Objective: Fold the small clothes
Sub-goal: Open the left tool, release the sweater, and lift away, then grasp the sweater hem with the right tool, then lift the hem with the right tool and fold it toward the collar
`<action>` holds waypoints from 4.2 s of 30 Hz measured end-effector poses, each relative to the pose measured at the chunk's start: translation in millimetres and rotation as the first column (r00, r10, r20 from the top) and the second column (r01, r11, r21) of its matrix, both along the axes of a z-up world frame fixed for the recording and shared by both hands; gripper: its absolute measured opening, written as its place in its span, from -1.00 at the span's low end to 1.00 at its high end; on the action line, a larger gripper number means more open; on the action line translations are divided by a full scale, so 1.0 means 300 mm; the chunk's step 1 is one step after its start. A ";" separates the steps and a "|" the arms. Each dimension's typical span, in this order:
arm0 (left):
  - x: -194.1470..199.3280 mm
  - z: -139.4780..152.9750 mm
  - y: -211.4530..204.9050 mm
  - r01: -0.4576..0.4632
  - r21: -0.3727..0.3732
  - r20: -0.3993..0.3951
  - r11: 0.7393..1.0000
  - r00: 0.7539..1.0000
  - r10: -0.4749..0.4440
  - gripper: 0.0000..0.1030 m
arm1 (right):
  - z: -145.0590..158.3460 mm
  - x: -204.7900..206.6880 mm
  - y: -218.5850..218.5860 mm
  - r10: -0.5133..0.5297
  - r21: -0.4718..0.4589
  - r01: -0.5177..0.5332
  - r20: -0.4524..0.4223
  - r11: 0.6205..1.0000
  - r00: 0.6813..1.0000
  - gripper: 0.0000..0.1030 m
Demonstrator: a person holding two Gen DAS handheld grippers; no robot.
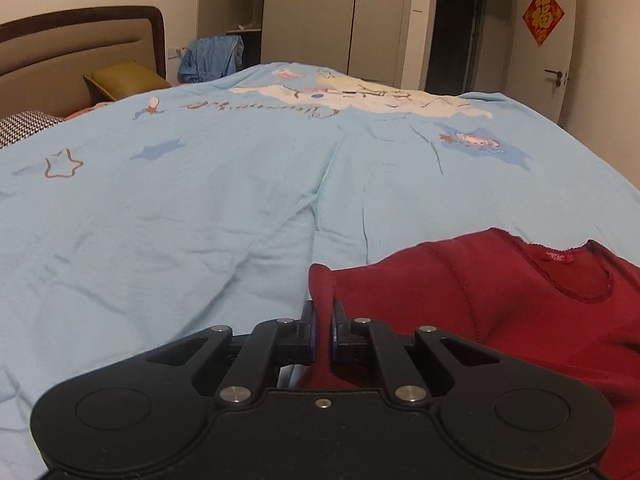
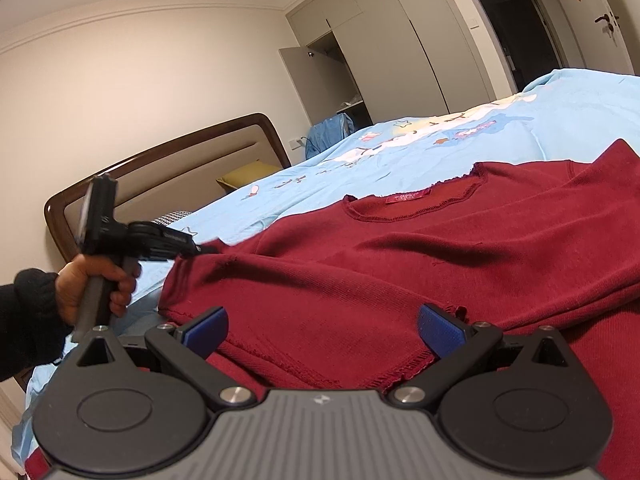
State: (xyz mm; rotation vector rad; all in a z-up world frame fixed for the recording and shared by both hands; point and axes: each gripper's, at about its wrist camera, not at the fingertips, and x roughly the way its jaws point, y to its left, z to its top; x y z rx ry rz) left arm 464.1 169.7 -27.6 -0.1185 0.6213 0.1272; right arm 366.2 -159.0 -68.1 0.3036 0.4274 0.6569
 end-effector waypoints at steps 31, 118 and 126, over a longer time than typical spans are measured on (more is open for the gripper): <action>-0.740 0.075 -0.087 0.104 0.065 0.071 0.992 0.992 -0.109 0.98 | 0.061 -0.653 -0.035 -0.047 -0.484 0.112 0.145 0.868 0.988 1.00; -1.176 0.031 -0.563 0.472 0.170 0.012 0.865 0.877 -0.481 0.99 | 0.193 -0.604 -0.026 -0.077 -0.490 0.112 0.091 0.864 0.993 -0.84; -1.154 -0.028 -0.587 0.477 0.178 -0.034 0.861 0.877 -0.479 0.99 | 0.214 -0.601 -0.035 -0.082 -0.484 0.115 0.089 0.868 0.993 -0.84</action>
